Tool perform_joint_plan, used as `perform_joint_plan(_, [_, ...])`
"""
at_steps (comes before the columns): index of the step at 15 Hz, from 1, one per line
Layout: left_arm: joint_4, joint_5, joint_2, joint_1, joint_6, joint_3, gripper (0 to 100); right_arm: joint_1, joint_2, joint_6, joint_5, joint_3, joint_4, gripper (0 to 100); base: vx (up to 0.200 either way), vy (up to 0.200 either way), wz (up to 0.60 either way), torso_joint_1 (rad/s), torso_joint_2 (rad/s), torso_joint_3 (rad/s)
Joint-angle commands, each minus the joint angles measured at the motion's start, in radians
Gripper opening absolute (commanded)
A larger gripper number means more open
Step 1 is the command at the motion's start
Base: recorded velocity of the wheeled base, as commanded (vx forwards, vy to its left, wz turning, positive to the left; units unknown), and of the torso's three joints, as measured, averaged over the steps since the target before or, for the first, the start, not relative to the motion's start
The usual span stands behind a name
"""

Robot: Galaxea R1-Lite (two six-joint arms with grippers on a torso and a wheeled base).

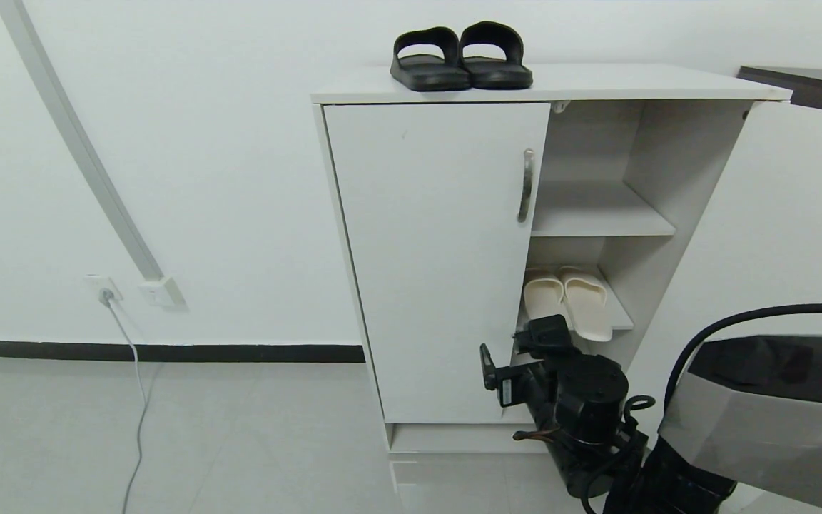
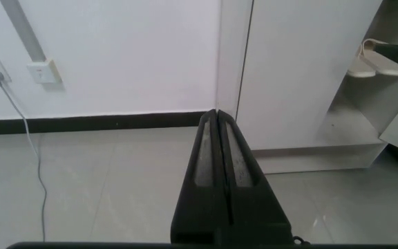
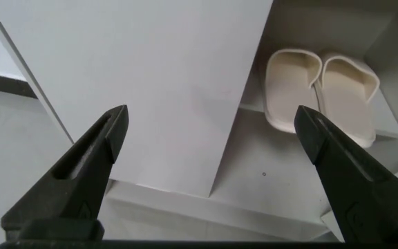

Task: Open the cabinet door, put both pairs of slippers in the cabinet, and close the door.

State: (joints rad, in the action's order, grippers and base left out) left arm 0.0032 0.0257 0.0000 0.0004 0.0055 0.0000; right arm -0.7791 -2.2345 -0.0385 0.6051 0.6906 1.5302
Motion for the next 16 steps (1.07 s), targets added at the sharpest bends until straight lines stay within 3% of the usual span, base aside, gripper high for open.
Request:
perform_joint_plan(1, [0.0, 0.0, 0.0, 0.0, 0.001, 0.0, 0, 0.0, -0.024, -0.009, -0.001, -0.002, 0.01, 100, 0.0, 0.0, 0.0, 0.0, 0.0, 0.0])
perform_joint_plan(5, [0.0, 0.0, 0.0, 0.0, 0.001, 0.0, 0, 0.0, -0.024, -0.014, 0.001, -0.003, 0.008, 100, 0.0, 0.0, 0.0, 0.008, -0.08, -0.098])
perform_joint_plan(16, [0.0, 0.0, 0.0, 0.0, 0.001, 0.0, 0, 0.0, -0.024, -0.014, 0.001, -0.006, 0.007, 100, 0.0, 0.0, 0.0, 0.091, -0.44, -0.341])
